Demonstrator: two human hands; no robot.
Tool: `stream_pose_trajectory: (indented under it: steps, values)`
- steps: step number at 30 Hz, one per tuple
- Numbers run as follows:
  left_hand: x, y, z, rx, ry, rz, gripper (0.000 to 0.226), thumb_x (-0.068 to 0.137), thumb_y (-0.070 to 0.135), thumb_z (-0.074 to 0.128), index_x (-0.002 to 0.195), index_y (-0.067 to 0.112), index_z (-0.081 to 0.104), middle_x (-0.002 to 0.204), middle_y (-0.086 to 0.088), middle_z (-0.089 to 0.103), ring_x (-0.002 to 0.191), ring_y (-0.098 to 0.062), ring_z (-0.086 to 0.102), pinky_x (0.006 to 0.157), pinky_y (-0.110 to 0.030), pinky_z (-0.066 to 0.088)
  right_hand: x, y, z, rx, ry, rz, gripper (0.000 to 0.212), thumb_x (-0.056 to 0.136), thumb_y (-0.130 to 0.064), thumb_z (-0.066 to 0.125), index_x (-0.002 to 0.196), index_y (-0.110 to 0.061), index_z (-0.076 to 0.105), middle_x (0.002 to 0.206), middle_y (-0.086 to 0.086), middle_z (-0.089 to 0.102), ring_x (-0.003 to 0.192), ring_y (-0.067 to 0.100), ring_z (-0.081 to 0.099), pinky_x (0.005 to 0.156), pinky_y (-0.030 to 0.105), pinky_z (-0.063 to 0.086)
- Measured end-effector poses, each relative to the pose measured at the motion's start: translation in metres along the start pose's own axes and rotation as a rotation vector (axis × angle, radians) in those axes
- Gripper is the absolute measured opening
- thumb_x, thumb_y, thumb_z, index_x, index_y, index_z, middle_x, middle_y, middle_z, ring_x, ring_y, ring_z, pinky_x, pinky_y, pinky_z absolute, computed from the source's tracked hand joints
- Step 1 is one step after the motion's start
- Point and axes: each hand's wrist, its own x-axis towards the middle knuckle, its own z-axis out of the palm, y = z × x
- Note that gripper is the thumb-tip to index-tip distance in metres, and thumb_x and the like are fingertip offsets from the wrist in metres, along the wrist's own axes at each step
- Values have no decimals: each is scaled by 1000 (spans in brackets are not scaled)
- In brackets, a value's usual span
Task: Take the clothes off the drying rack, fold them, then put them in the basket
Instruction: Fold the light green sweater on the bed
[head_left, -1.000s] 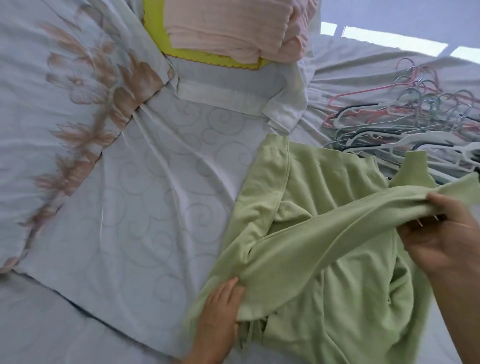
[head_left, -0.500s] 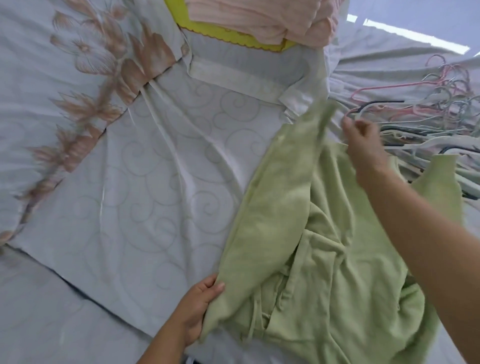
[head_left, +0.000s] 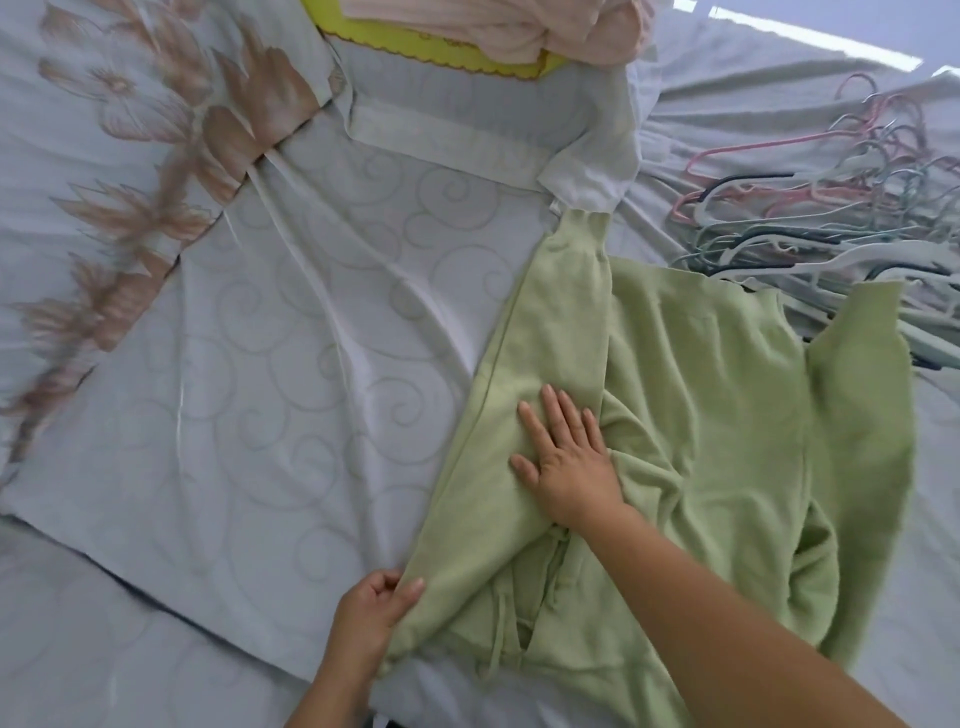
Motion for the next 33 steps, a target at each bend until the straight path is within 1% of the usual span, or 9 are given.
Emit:
stream_pose_trajectory:
  steps: [3,8,10,13,17,20,25,28,33]
  values:
    - [0,11,8,408,143,207,43,67,22,79,101,8,58,89,-9,65,86,-27,61,74,-33,48,-14,6,-14,245,64,7,84,76,-61,2,150,-24,16,158,-3,-1,146,13,-4,113,24,-9]
    - [-2,44,54,958,205,1181,54,68,17,63,121,16,51,110,-5,49,91,-22,47,79,-31,45,-85,65,-15,671,470,561,49,90,-27,47,134,-4,45,145,15,33,135,28,27,112,34,19]
    - [1,51,75,1137,7,1094,57,69,24,71,123,23,52,117,-4,54,91,-23,56,71,-34,51,-119,89,-6,654,508,751,59,80,-29,44,129,3,47,139,23,36,131,37,31,110,40,22]
    - [5,64,94,1308,-113,811,50,83,35,63,131,29,48,132,-1,44,110,-25,48,89,-37,44,-151,115,8,598,550,881,63,76,-36,44,120,8,51,126,27,46,118,39,42,101,41,31]
    - [-12,90,122,1160,-53,848,31,87,27,60,115,12,61,112,-11,51,105,-29,51,88,-36,40,-148,133,0,820,451,820,36,86,-13,64,119,-1,56,106,9,59,87,18,51,71,24,34]
    - [-37,108,159,854,-248,872,23,89,29,59,104,12,61,98,-2,55,88,-20,56,79,-31,44,-136,122,-12,904,505,686,28,87,-10,62,115,-6,61,90,-2,60,73,10,54,62,19,38]
    - [-42,155,263,805,-345,756,57,80,52,63,117,10,53,112,-5,54,101,-21,55,89,-39,46,-131,80,-14,757,420,347,38,87,-21,45,117,-5,61,102,9,65,94,23,59,76,22,38]
    - [-31,167,301,1124,-226,698,35,87,33,59,113,11,50,118,-9,57,107,-30,55,85,-36,45,-138,88,-7,722,453,309,49,82,-29,36,115,-6,64,107,11,65,98,28,60,85,35,46]
    - [-10,170,290,974,-237,774,12,88,14,52,91,5,59,95,-16,63,90,-31,57,72,-33,41,-161,166,-6,774,632,1098,65,80,-21,69,135,-3,40,141,20,34,127,36,36,103,44,30]
